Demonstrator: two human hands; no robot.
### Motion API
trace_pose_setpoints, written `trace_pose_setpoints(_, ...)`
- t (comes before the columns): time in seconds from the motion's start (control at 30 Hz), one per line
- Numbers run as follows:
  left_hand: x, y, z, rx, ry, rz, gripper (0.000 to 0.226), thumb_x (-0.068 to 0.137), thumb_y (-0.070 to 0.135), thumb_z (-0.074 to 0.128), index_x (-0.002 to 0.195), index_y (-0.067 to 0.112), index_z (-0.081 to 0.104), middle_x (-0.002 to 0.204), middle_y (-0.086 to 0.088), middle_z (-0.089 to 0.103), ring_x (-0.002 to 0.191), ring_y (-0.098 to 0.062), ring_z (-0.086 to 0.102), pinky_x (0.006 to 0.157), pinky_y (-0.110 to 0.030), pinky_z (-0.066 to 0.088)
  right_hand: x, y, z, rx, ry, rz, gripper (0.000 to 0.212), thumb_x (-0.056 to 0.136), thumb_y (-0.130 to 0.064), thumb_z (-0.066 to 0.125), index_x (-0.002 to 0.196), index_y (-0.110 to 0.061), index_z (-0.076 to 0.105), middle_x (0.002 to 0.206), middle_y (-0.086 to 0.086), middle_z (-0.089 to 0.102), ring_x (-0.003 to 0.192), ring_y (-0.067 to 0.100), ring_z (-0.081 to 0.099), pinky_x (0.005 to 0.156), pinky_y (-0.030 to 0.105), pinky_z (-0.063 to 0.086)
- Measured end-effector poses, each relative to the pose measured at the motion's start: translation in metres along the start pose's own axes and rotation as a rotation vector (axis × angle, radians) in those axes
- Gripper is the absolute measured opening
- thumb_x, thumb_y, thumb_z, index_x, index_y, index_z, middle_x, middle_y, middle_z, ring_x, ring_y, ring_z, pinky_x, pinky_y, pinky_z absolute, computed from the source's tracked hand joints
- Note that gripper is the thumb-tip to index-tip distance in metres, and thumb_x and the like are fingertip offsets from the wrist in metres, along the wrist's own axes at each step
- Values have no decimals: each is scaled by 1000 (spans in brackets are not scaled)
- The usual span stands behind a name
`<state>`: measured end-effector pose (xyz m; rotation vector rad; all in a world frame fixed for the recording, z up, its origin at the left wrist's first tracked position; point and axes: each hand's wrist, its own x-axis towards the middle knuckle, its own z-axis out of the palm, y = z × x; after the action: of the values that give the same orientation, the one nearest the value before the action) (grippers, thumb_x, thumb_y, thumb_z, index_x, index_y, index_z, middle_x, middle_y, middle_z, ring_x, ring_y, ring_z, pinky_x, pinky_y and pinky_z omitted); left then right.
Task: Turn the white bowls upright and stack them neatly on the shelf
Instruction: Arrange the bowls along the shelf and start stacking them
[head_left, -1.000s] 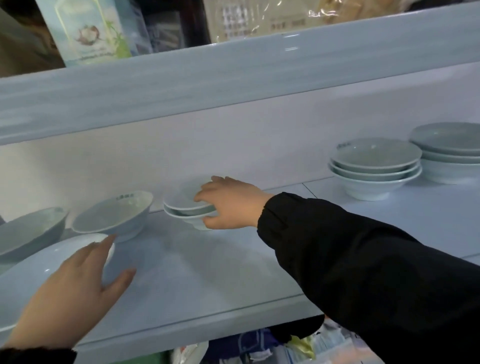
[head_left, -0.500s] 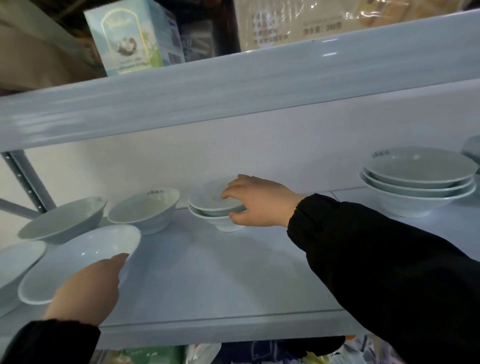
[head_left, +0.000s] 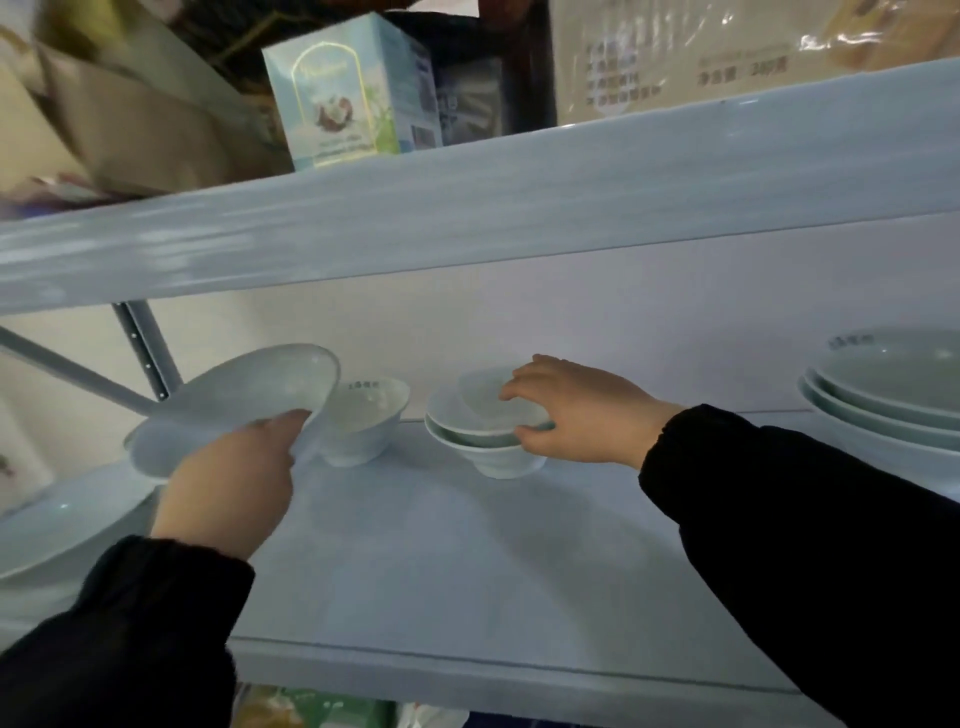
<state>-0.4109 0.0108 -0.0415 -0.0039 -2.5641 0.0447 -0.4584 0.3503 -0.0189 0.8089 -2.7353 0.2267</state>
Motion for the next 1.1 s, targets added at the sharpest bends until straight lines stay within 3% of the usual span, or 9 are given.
trace_pose_setpoints(0.07,26,4,-2,29,50,36,53,88,5,53,136,27,50,108,-12,68,90,-34,66,70,-38,50,5,-1,2,1,6,-12,50,96,-43,53,145,-33,46,154,-10,39,145,9,25,109,21,25)
trace_pose_setpoints(0.23,80,5,21,-13,-41,67,54,95,6,45,144,27,42,123,-10,60,106,-31,58,80,-35,43,17,-1,6,13,12,-21,51,95,-48,53,144,-38,45,156,-13,35,149,8,21,113,23,25)
trace_pose_setpoints(0.4,106,5,57,-104,-144,66,51,96,6,43,143,27,43,125,-2,59,111,-24,56,88,-28,39,24,-3,7,16,3,-18,52,94,-52,53,144,-41,43,157,-16,33,151,8,16,117,28,26)
trace_pose_setpoints(0.63,115,0,89,6,-384,102,35,99,16,36,131,22,46,119,-4,63,105,-26,59,92,-38,46,24,-13,12,31,-16,17,51,94,-48,54,144,-42,44,158,-15,32,150,6,16,114,24,25)
trace_pose_setpoints(0.8,108,-11,95,-19,-403,172,21,99,21,30,98,20,51,85,-1,59,80,-24,57,70,-34,42,25,-20,13,14,-23,30,52,94,-48,54,144,-41,43,158,-15,32,151,5,14,115,25,25)
trace_pose_setpoints(0.87,106,-13,93,-67,-423,165,23,97,27,30,87,21,49,81,-3,59,77,-25,56,64,-34,39,26,-26,13,13,-20,31,52,94,-48,54,144,-41,43,158,-15,32,151,5,16,114,24,25)
trace_pose_setpoints(0.93,104,-15,90,-88,-416,149,26,95,35,33,99,23,56,99,-5,64,91,-25,59,72,-35,43,27,-33,14,16,-21,33,52,94,-47,54,144,-42,44,158,-15,32,151,5,16,113,23,26)
trace_pose_setpoints(1.0,96,-17,83,-126,-312,126,44,97,41,38,135,22,50,133,-5,56,121,-26,51,98,-38,41,26,-41,15,20,-18,37,52,93,-46,55,144,-42,43,158,-17,32,150,4,16,111,21,26)
trace_pose_setpoints(1.1,71,-18,65,-302,-101,107,51,98,41,44,145,20,42,141,-3,51,130,-26,44,105,-38,37,22,-52,14,12,-7,31,52,93,-46,55,143,-43,43,157,-20,31,150,1,15,111,24,29)
